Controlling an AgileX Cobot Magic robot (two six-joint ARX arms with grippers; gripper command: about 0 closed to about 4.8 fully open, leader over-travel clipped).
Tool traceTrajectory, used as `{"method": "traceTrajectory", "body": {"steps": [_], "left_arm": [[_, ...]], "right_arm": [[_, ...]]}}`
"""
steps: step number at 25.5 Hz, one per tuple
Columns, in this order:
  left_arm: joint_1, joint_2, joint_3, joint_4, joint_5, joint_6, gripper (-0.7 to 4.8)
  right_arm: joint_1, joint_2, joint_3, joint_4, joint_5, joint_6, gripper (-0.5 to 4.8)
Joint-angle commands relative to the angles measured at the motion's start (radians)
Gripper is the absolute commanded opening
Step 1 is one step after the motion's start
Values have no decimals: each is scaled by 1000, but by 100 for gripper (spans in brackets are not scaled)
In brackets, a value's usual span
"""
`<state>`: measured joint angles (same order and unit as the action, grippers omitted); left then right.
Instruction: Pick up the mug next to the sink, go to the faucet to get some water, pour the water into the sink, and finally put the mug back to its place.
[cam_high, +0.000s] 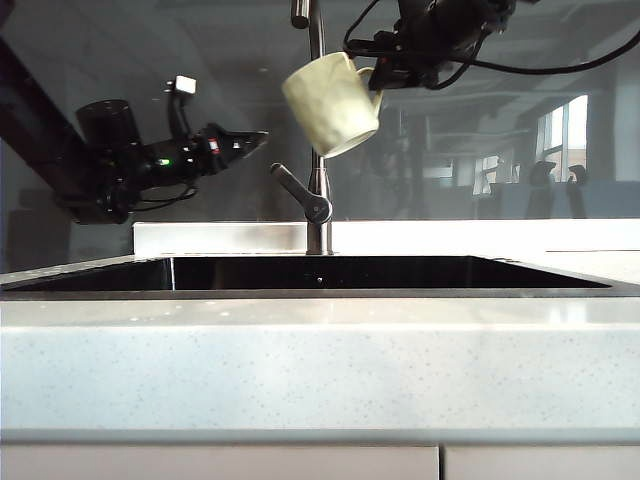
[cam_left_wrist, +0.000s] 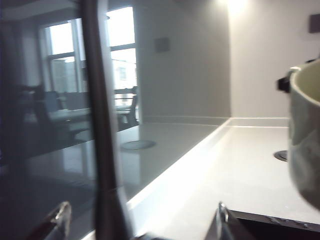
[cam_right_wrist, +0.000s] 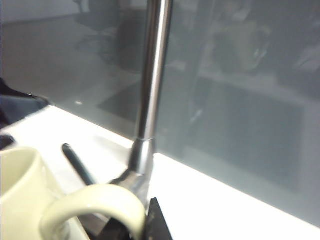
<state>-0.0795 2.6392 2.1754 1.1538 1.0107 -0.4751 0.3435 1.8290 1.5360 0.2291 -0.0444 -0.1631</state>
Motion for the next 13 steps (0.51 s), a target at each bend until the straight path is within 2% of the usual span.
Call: {"method": "traceTrajectory", "body": {"steps": [1,4,5,13], "left_arm": [[15,-7,4,15,-8,-39,371],[26,-7,4,15,-8,-39,371],[29,-7,4,15,-7,-44,371],[27,-7,4,15,0,-65,371]], "right_arm": [[3,-39,14,79,31,-146,-1],[5,-40,14,81,36,-278,-1],[7,-40,14,76,36,-381,-1],[33,-39,14,75,46,-768,-2]]}}
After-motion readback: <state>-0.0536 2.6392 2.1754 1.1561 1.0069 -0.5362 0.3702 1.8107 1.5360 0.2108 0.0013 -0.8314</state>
